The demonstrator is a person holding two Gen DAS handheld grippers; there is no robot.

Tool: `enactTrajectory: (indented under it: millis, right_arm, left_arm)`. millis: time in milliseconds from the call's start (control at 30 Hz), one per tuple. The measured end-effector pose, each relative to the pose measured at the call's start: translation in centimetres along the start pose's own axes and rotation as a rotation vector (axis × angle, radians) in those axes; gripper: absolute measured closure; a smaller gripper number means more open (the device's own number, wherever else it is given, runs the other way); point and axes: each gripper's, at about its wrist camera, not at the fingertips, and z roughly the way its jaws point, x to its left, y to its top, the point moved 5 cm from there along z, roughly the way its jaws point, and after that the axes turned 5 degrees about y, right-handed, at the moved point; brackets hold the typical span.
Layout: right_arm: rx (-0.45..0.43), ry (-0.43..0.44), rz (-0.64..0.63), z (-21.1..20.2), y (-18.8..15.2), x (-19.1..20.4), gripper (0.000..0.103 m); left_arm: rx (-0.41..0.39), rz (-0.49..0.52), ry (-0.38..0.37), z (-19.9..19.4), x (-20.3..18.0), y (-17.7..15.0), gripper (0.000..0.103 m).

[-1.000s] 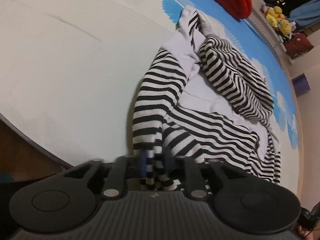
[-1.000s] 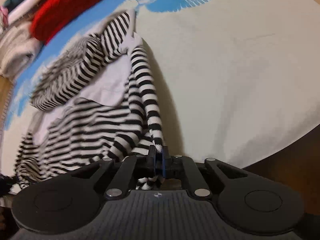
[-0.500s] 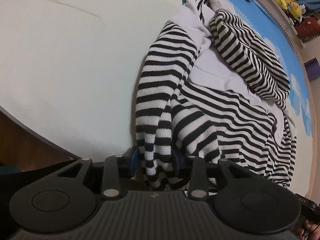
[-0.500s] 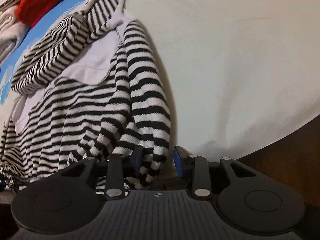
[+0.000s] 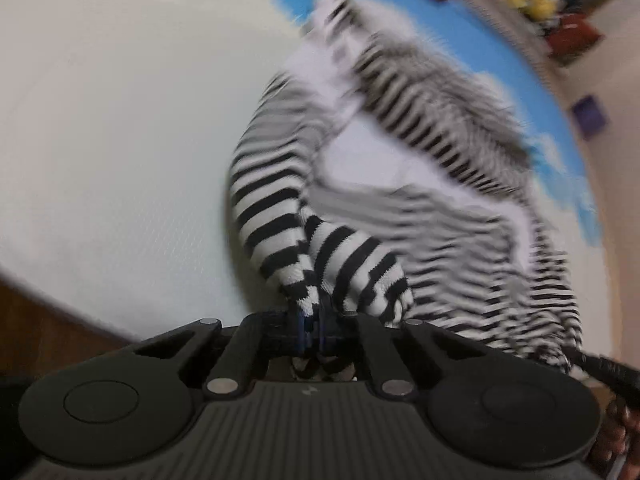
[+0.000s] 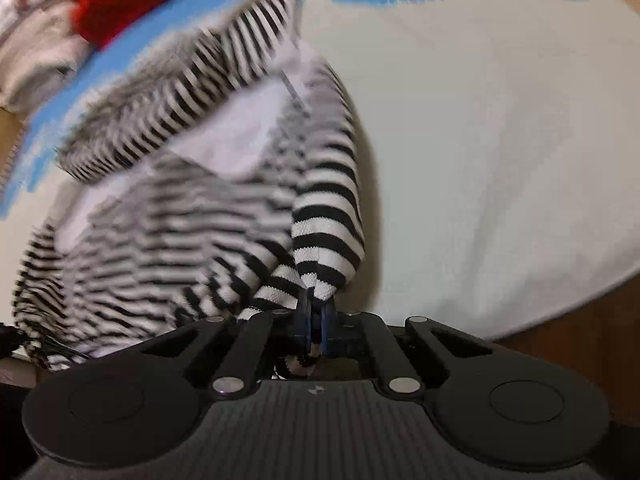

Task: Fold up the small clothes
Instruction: 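Lift the shirt by its sides with both grippers and stretch it taut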

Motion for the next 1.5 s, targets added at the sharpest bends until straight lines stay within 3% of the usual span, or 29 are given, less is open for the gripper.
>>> enactTrajectory:
  millis: [267,500,633,800,967,1067,1200,1267,1300,1367,1400,1500]
  right_arm:
    - [-0.251,0.204,-0.009,-10.3,4.1,1.6,0.1]
    - [-0.374,0.394,-0.074,-19.7,1.7,2.2,0.101]
    - [-0.441,0.46,-0.053,-22.4,1.8,1.4,0.101]
    - [-0.411,0.402,0.016,-17.4,6.0,0.1,0.101]
    - [-0.362,0.326,0.07,-8.8,12.2,-0.4,0.101]
    - [-0.311,0.267,0.096,-3.0,15.8,-0.5,0.101]
    - [-0.245,0.175,0.16,3.8,18.8,-1.2,0.097]
    - [-0.24,0.147,0.186,5.8,19.2,-1.9,0.093]
    - [-0.241,0.132,0.197,6.3,19.4,-2.2,0.092]
    - [-0.281,0.142,0.222,5.9,20.0,-2.8,0.086]
    - [-0.31,0.15,0.219,5.2,20.2,-2.9,0.077]
    - [-0.38,0.128,0.104,4.2,20.0,-2.6,0.056]
  left_arm:
    - [-0.209,0.076,-0.133,-9.6,-1.1,3.0,0.098]
    - [-0.278,0.089,-0.334,-17.6,-0.6,0.8,0.098]
    - [-0.284,0.026,-0.387,-18.0,-0.1,1.5,0.098]
    - [-0.225,-0.014,-0.335,-12.1,-0.7,5.6,0.098]
    - [-0.167,-0.054,-0.232,-4.0,-1.0,12.7,0.098]
    - [-0.107,-0.13,-0.189,1.5,-0.7,16.3,0.098]
    - [-0.029,-0.322,-0.232,6.9,0.8,18.5,0.09]
    - [-0.009,-0.433,-0.287,7.7,1.6,19.0,0.075]
    - [-0.028,-0.451,-0.328,7.4,1.7,19.3,0.073]
    - [-0.103,-0.425,-0.36,6.1,1.7,20.2,0.065]
    - [-0.131,-0.395,-0.353,5.5,1.6,20.4,0.064]
    - [-0.151,-0.219,-0.278,4.8,0.3,20.3,0.064]
